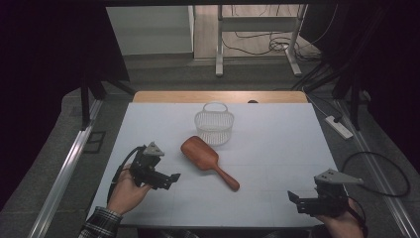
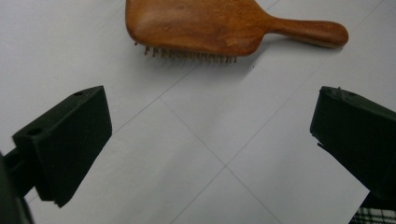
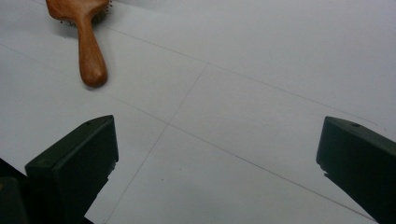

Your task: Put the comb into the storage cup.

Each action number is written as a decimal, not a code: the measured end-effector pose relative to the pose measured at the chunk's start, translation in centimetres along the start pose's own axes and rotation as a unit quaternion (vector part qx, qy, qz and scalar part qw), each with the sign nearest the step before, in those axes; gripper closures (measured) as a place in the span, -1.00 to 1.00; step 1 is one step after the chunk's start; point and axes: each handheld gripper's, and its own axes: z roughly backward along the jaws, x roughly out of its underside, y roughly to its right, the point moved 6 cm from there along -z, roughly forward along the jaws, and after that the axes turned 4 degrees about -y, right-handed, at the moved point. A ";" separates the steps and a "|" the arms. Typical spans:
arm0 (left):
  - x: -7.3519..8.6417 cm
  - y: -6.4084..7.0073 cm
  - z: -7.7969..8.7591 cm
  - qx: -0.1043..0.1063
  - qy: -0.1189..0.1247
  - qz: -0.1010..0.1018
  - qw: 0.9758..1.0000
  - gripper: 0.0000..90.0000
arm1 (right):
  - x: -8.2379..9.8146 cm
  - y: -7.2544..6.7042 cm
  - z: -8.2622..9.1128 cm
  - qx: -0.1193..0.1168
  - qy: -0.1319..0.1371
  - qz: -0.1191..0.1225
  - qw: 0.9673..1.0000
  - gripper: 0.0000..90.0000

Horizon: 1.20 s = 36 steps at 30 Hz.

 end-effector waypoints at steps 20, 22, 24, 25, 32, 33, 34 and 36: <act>-2.8 0.6 -1.8 0.013 -0.018 -0.025 0.999 -1.00 | 0.0 0.0 0.0 0.001 0.000 -0.001 1.000 -1.00; -3.1 0.6 -2.0 0.014 -0.021 -0.030 0.999 -1.00 | 0.0 0.0 0.0 0.001 0.000 0.000 1.000 -1.00; -3.4 0.7 -2.2 0.015 -0.022 -0.034 0.999 -1.00 | 0.0 0.0 0.0 0.001 0.000 0.000 1.000 -1.00; -3.5 0.7 -2.3 0.016 -0.022 -0.034 0.999 -1.00 | 0.0 0.0 0.0 0.001 -0.001 0.000 1.000 -1.00; -4.6 1.1 -2.9 0.018 -0.024 -0.044 0.999 -1.00 | 0.0 0.0 0.0 0.000 -0.002 0.001 1.000 -1.00; -4.8 1.1 -3.0 0.018 -0.023 -0.044 0.999 -1.00 | 0.0 0.0 0.0 0.000 -0.002 0.001 1.000 -1.00; -5.0 1.1 -3.1 0.019 -0.023 -0.043 0.999 -1.00 | 0.0 0.0 0.0 0.000 -0.002 0.002 1.000 -1.00; -5.3 1.1 -3.2 0.021 -0.024 -0.045 0.998 -1.00 | 0.0 0.0 0.0 0.000 -0.002 0.002 1.000 -1.00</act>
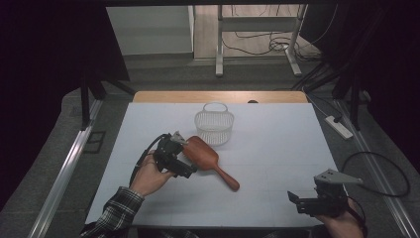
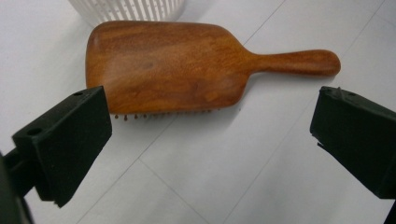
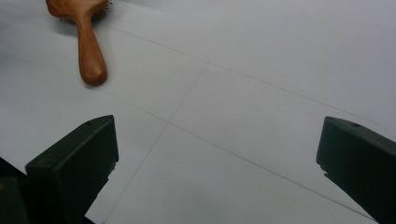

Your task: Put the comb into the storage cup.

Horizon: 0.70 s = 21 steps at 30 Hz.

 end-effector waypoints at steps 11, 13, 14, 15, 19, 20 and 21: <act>-1.9 0.1 -1.1 0.017 0.002 -0.003 1.000 -1.00 | 0.0 0.0 0.0 0.000 -0.002 0.001 1.000 -1.00; -2.2 0.2 -1.3 0.018 0.000 -0.007 1.000 -1.00 | 0.0 0.0 0.0 -0.001 -0.002 0.001 1.000 -1.00; -2.2 0.2 -1.3 0.018 0.000 -0.007 1.000 -1.00 | 0.0 0.0 0.0 -0.001 -0.002 0.001 1.000 -1.00; -2.5 0.2 -1.5 0.018 0.000 -0.010 1.000 -1.00 | 0.0 0.0 0.0 0.000 -0.002 0.001 1.000 -1.00; -3.4 0.4 -1.9 0.021 -0.002 -0.017 1.000 -1.00 | 0.0 0.0 0.0 -0.001 -0.003 0.001 1.000 -1.00; -3.6 0.5 -2.1 0.022 -0.004 -0.018 1.000 -1.00 | 0.0 0.0 0.0 -0.001 -0.003 0.001 1.000 -1.00; -3.8 0.5 -2.2 0.022 -0.004 -0.020 1.000 -1.00 | 0.0 0.0 0.0 -0.001 -0.003 0.001 1.000 -1.00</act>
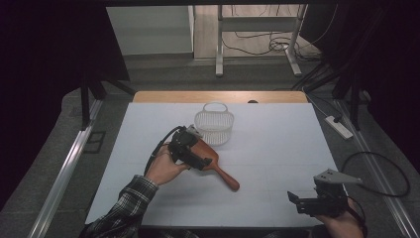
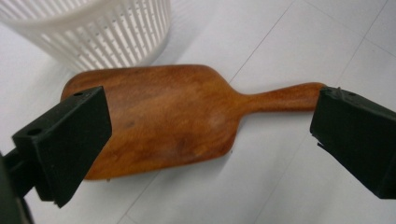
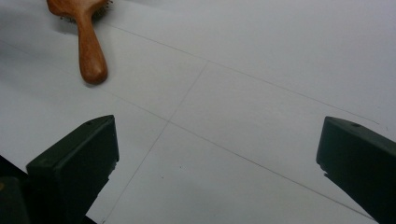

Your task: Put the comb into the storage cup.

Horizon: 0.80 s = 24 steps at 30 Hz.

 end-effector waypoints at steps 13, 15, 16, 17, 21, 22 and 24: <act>-1.9 0.4 -2.0 0.005 -0.018 -0.020 1.000 -1.00 | 0.0 0.0 -0.1 0.000 -0.002 0.003 1.000 -1.00; -2.1 0.4 -2.3 0.004 -0.023 -0.022 0.999 -1.00 | 0.0 0.0 -0.1 0.000 -0.002 0.003 1.000 -1.00; -2.2 0.5 -2.4 0.002 -0.025 -0.022 0.999 -0.98 | 0.0 0.0 -0.1 0.000 -0.003 0.003 1.000 -1.00; -2.3 0.5 -2.6 -0.001 -0.025 -0.022 0.999 -0.95 | 0.0 0.0 -0.1 -0.001 -0.003 0.003 1.000 -1.00; -2.6 0.3 -3.0 -0.015 -0.034 -0.029 0.999 -0.66 | 0.0 -0.1 -0.1 -0.002 -0.004 0.005 1.000 -1.00; -2.6 0.3 -3.0 -0.018 -0.035 -0.031 0.999 -0.55 | 0.0 -0.1 -0.1 -0.002 -0.004 0.006 1.000 -1.00; -2.8 0.1 -3.2 -0.021 -0.035 -0.027 0.999 -0.35 | 0.0 -0.1 -0.1 -0.002 -0.005 0.006 1.000 -1.00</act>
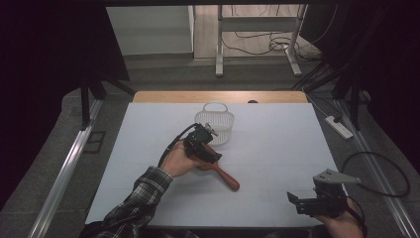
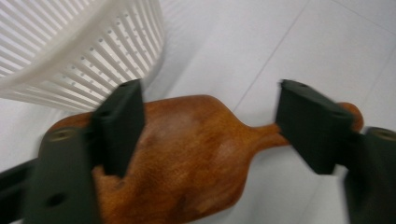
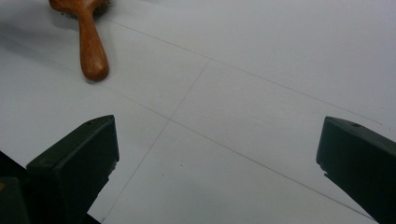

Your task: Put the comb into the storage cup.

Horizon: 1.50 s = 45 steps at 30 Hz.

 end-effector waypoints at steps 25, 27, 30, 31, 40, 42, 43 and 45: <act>-1.3 -0.6 -3.7 0.017 -0.025 0.009 1.000 0.98 | 0.1 -0.1 -0.1 0.001 -0.005 0.004 1.000 -1.00; -1.2 -0.7 -4.2 0.014 -0.031 0.010 0.999 0.98 | 0.1 -0.1 -0.1 0.001 -0.006 0.004 1.000 -1.00; -1.0 -0.8 -4.9 0.015 -0.032 0.013 0.999 0.98 | 0.1 -0.1 -0.1 0.001 -0.006 0.004 1.000 -0.99; -1.0 -0.8 -5.0 0.016 -0.032 0.015 0.999 0.98 | 0.1 -0.1 -0.1 0.001 -0.007 0.004 1.000 -0.99; -1.0 -1.0 -5.3 0.016 -0.032 0.024 0.999 0.98 | 0.1 0.0 -0.1 0.002 -0.008 0.004 1.000 -0.99; -0.9 -1.0 -5.3 0.015 -0.034 0.023 0.999 0.98 | 0.1 0.0 -0.1 0.002 -0.008 0.004 1.000 -0.99; -0.9 -1.0 -5.2 0.015 -0.034 0.023 0.999 0.98 | 0.1 0.0 -0.1 0.002 -0.008 0.004 1.000 -0.99; -0.9 -1.0 -5.2 0.015 -0.034 0.022 0.999 0.98 | 0.1 0.0 -0.1 0.002 -0.008 0.003 1.000 -0.99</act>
